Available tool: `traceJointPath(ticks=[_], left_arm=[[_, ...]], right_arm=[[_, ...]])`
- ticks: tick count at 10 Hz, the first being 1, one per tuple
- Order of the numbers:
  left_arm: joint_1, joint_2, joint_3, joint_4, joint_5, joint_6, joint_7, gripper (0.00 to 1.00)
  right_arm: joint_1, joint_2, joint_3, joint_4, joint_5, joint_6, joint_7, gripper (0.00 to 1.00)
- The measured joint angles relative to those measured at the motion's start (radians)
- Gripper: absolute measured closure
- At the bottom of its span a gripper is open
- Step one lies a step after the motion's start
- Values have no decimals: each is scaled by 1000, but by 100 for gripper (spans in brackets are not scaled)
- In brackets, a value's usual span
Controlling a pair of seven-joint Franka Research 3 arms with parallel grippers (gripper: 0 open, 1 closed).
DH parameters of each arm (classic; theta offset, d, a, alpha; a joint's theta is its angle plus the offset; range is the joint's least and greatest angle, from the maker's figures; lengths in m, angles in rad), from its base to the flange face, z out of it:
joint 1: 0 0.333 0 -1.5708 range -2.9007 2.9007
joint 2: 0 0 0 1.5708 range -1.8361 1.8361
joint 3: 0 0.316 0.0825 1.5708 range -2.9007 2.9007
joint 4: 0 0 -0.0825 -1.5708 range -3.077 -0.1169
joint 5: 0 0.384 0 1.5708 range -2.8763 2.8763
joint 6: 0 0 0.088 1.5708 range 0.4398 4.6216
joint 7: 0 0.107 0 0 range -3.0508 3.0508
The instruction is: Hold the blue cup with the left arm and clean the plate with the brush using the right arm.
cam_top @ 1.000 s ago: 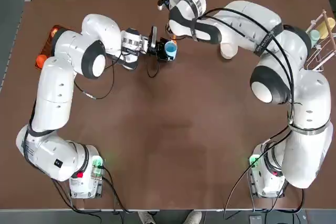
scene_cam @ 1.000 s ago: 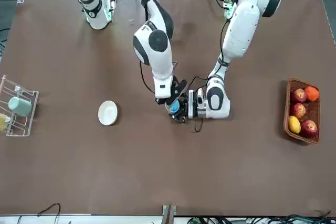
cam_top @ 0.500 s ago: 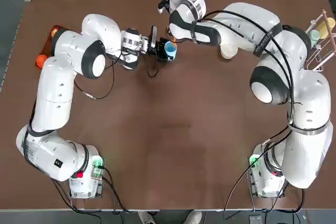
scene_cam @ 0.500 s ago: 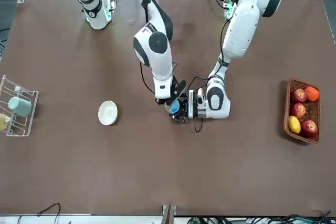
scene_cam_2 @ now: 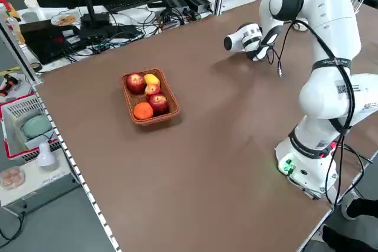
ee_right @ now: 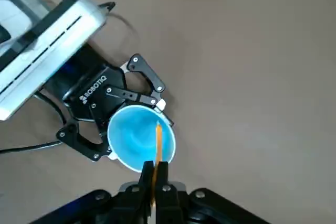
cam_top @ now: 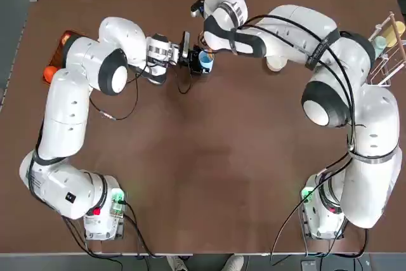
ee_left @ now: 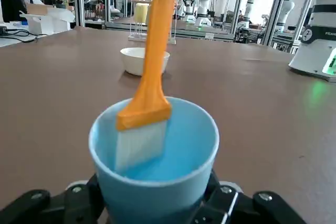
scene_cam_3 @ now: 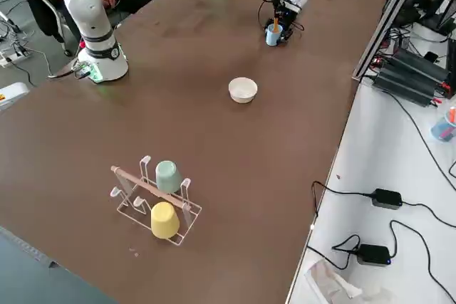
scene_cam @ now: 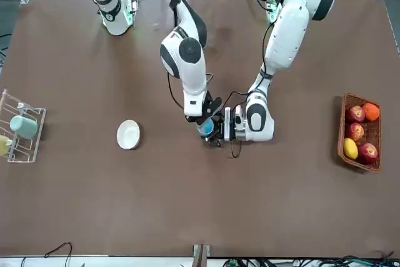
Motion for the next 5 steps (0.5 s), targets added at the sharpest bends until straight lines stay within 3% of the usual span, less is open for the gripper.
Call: traceJointPath(ticks=[5], left_arm=[[0, 0, 0, 0, 0, 0, 6, 30]], right_arm=[[9, 9, 0, -3, 0, 60, 35, 95]])
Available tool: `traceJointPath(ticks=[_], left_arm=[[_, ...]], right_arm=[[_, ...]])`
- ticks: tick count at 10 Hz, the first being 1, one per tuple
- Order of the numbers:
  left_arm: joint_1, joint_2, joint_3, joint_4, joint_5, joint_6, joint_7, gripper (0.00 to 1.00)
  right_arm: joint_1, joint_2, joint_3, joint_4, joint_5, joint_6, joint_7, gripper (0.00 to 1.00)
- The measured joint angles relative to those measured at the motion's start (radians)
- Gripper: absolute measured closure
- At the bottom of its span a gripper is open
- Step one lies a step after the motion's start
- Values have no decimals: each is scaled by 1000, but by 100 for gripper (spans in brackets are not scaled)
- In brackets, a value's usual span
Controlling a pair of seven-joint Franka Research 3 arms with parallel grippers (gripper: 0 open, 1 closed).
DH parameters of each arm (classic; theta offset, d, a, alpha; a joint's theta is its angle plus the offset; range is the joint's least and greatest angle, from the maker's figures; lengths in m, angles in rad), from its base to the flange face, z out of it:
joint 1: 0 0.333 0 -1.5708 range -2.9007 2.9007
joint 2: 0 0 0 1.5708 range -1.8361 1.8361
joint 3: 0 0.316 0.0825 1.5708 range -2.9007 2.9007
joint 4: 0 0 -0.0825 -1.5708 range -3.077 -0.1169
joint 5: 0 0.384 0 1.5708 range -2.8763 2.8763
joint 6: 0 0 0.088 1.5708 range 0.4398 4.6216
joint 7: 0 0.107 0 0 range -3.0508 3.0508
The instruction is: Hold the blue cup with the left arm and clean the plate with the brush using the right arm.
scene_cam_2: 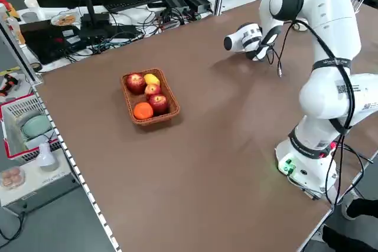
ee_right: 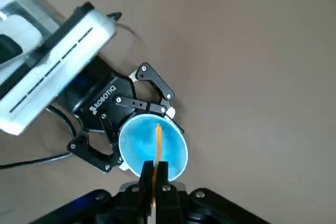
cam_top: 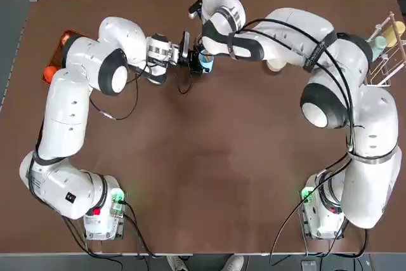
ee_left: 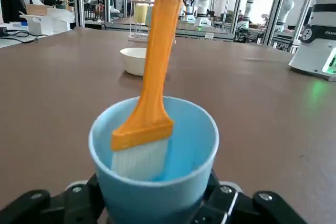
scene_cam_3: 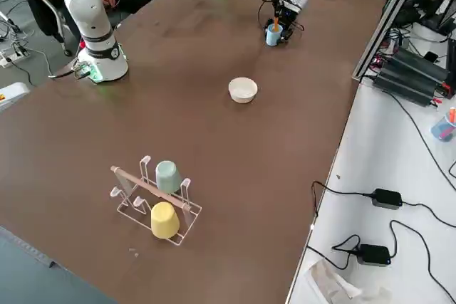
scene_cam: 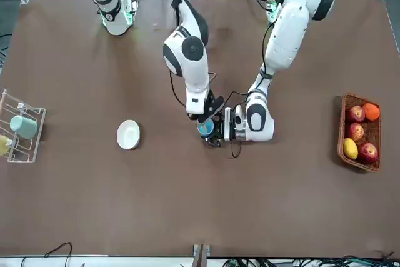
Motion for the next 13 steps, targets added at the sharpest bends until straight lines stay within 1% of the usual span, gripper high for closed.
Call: traceJointPath(ticks=[3, 7, 10, 13], left_arm=[[2, 0, 5, 5, 0, 1, 1, 30], [-1, 0, 8, 8, -1, 1, 1, 30], [-3, 0, 4, 7, -1, 0, 1, 30], [-3, 0, 5, 7, -1, 1, 1, 30]], right_arm=[[-14, 2, -2, -1, 0, 14, -7, 95], [-26, 4, 1, -29, 2, 14, -16, 95], [-9, 3, 3, -29, 7, 25, 56, 95], [-4, 3, 2, -20, 8, 47, 71, 95]])
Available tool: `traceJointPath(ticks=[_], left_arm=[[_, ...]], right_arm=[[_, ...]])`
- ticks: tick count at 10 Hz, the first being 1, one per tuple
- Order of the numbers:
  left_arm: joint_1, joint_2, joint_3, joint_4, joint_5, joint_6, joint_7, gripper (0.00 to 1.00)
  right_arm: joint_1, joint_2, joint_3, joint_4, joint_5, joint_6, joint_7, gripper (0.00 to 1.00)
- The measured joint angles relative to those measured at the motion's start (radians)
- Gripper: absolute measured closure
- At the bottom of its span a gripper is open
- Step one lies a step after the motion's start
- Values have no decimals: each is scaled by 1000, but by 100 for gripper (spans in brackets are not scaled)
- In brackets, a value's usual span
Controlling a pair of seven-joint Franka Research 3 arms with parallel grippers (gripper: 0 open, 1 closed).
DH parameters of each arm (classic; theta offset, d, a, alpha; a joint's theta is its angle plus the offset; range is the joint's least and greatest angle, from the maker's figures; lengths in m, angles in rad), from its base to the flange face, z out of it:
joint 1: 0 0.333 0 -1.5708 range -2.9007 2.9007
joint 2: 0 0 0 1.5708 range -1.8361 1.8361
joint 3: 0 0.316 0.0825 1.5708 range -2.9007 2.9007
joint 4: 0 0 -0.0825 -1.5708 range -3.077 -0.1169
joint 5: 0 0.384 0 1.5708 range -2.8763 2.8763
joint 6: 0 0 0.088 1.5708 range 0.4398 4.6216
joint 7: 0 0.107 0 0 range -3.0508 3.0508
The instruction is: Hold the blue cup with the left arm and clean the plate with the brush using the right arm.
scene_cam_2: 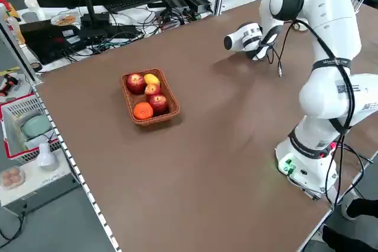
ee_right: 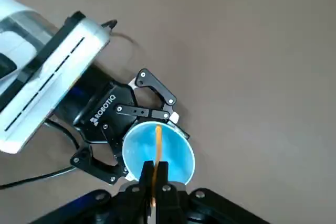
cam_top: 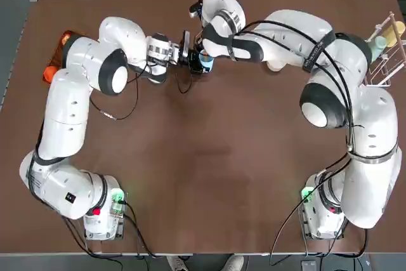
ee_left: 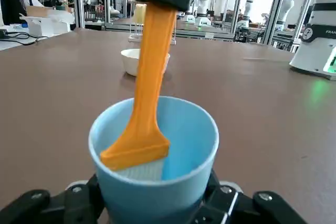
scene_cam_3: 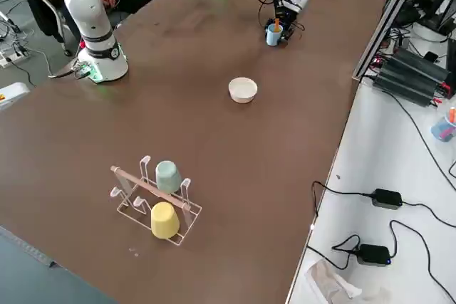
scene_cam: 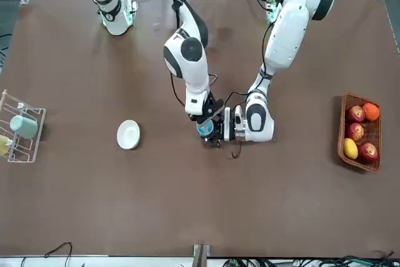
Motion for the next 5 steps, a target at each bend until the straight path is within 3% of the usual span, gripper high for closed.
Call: traceJointPath(ticks=[5], left_arm=[[1, 0, 4, 4, -10, 2, 0, 30]], right_arm=[[-41, -1, 0, -30, 17, 4, -124, 95]])
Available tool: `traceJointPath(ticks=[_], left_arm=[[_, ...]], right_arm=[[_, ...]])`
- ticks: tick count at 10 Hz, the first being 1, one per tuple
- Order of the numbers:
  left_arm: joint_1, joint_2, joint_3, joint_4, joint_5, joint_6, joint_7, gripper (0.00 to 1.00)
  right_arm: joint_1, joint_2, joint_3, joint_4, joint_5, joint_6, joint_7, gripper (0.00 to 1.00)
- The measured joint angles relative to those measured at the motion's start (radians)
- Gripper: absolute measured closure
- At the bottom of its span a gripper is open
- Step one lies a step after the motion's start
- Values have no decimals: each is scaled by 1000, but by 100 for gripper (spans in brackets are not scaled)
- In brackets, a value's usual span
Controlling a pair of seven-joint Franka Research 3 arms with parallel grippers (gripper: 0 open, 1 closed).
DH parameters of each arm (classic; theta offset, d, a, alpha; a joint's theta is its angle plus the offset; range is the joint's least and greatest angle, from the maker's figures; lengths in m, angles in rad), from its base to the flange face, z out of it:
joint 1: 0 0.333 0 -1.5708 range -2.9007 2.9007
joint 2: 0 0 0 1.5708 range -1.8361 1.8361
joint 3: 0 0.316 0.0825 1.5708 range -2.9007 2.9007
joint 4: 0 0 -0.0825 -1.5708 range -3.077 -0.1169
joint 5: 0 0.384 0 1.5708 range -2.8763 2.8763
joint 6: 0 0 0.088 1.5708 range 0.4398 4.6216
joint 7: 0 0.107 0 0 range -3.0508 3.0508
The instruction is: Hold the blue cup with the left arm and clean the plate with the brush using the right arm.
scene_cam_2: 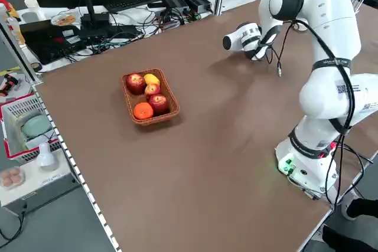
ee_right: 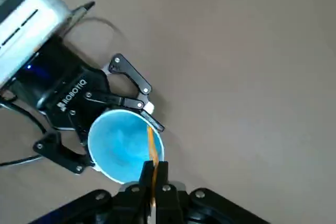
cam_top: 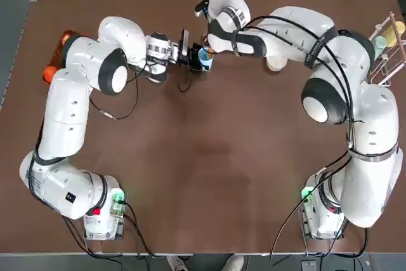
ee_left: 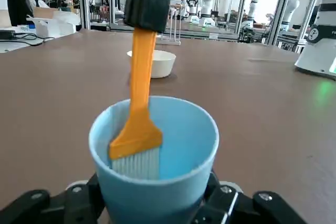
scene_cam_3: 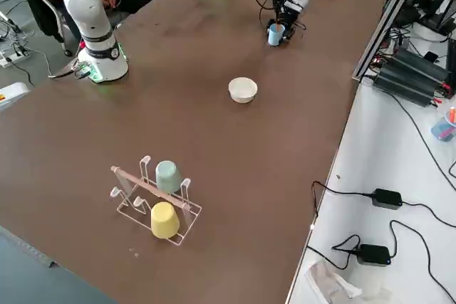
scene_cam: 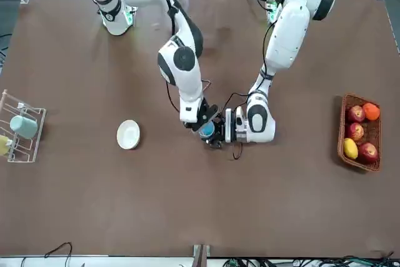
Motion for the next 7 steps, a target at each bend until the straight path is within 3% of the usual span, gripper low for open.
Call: traceJointPath(ticks=[7], left_arm=[[-1, 0, -4, -5, 0, 0, 0, 30]], right_arm=[[19, -18, 2, 3, 6, 8, 121, 95]])
